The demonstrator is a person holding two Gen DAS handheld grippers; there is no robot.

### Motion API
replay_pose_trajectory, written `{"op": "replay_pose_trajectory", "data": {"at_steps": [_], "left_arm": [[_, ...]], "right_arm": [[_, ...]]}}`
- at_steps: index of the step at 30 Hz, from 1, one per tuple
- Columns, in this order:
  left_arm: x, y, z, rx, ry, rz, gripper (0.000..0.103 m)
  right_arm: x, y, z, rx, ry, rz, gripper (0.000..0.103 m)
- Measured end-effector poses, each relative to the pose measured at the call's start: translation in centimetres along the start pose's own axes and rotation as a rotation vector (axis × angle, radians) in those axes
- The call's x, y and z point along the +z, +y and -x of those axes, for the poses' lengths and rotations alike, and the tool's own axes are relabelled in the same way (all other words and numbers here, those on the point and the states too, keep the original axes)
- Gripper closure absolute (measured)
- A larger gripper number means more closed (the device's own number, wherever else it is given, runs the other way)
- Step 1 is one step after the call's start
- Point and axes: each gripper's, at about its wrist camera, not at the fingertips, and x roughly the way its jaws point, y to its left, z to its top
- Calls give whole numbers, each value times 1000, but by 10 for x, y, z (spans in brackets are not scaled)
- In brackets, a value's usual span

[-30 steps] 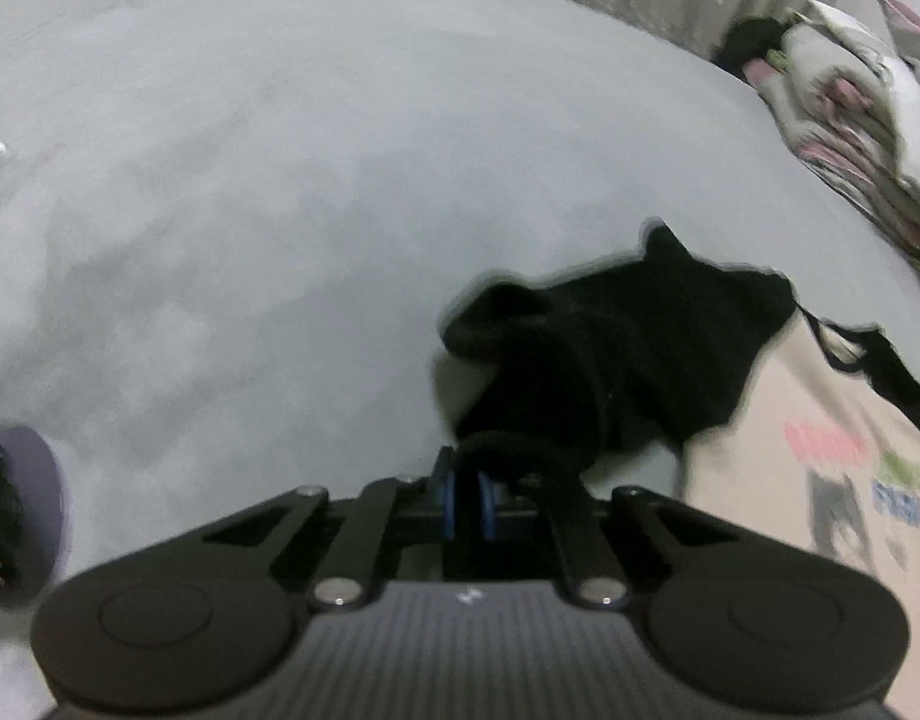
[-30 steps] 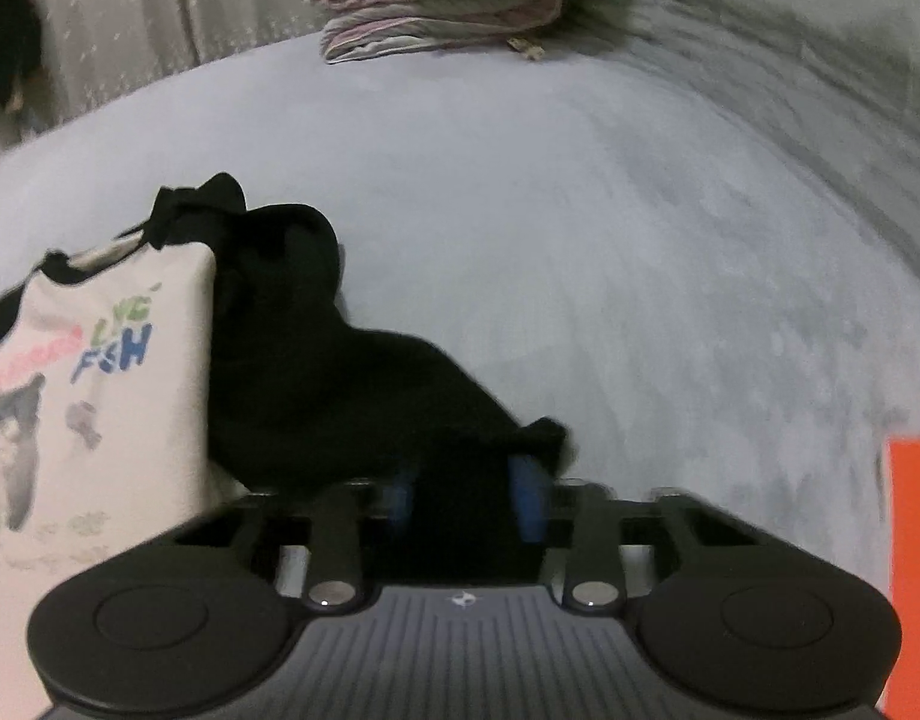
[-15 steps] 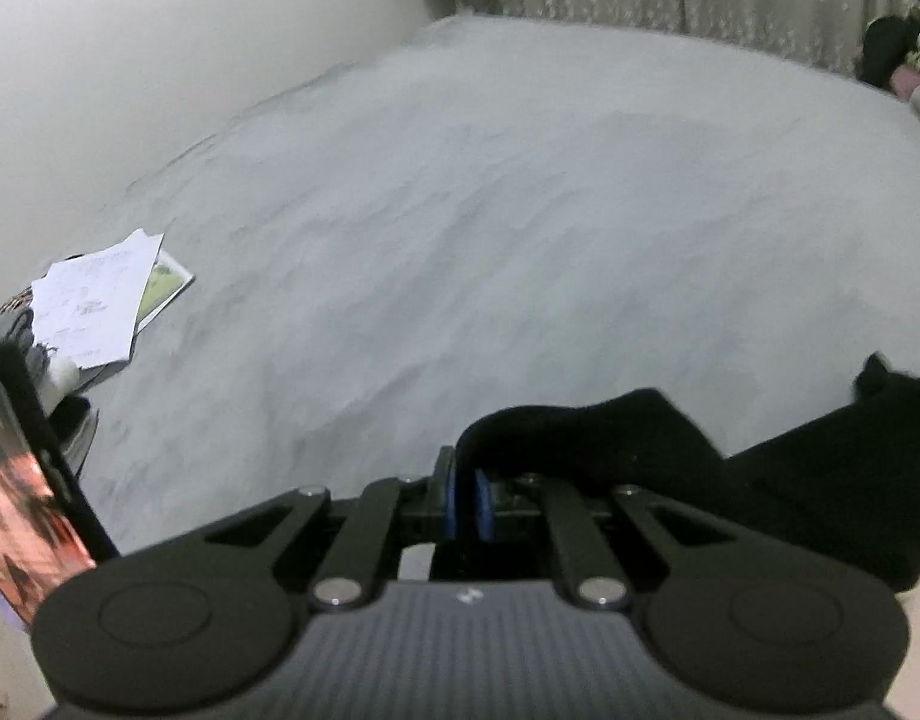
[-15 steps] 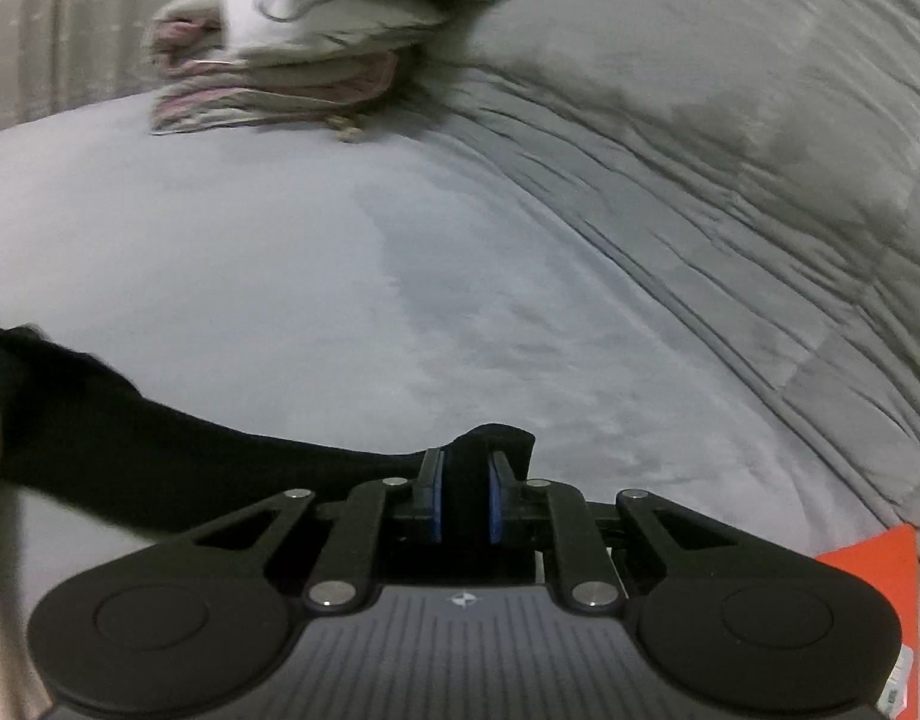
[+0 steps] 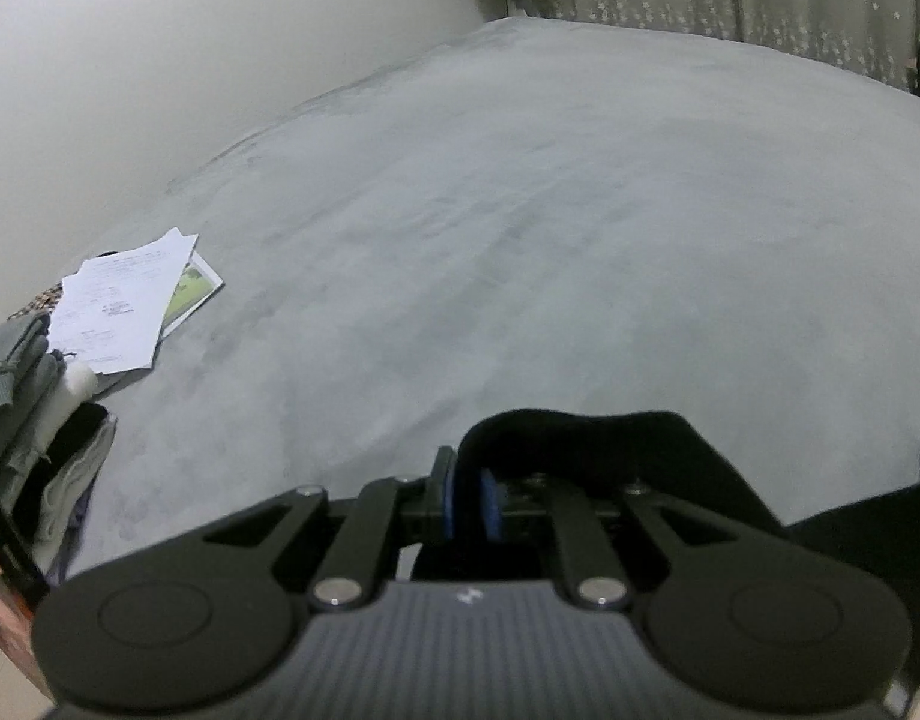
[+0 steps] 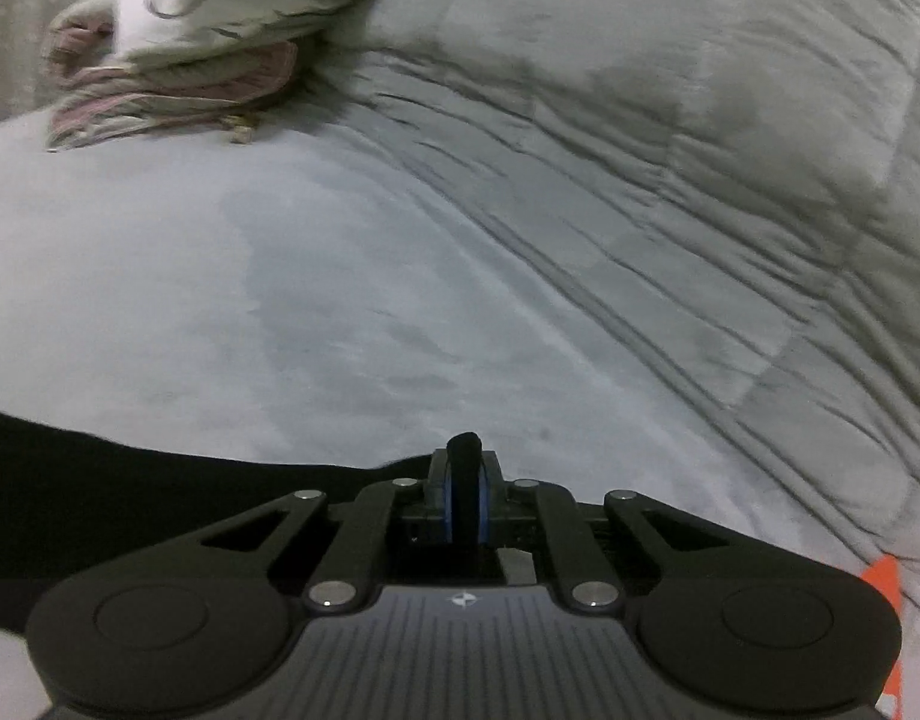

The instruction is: Fold clothes

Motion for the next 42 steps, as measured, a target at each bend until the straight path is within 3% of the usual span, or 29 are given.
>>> {"op": "replay_pose_trajectory", "data": {"at_steps": [2,4,12,14,16,18,20,25,30,33,36,40,42], "left_arm": [[4,1,4,-22,-15,4,68],[7,0,15,-45,-42,4,62],[21,-20,64,-143,-172,-60,37],[23,-34,68,-217,-177,-87,30],[26,-51,65,-352,-146,-110,29],[29,-71,52,-485,-81,-123,29],[31,-90,36,-561,-38,-130,32],[35,-129,-8,-629,34,-179,38],[28,-161,-25,-745,86,-252,48],[20,-179,-27,-765,107,-314,54],[9,-191,-18,-725,54,-393,64],[-2,-196,-6,-759,41,-432,87],[-6,-196,-2,-759,26,-439,91]], "right_arm": [[1,7,4,71,-7,2,87],[3,18,8,128,-11,4,75],[23,86,15,391,-61,63,65],[25,107,14,474,-65,81,63],[27,131,11,566,-64,101,61],[29,155,6,653,-58,124,61],[29,177,0,726,-50,147,60],[30,227,-17,831,-43,226,61],[13,254,-25,856,-64,295,58],[-1,259,-17,827,-129,354,63],[-2,257,-9,837,-131,398,89],[-8,260,-2,802,-166,462,94],[-7,261,1,797,-172,472,95]]}}
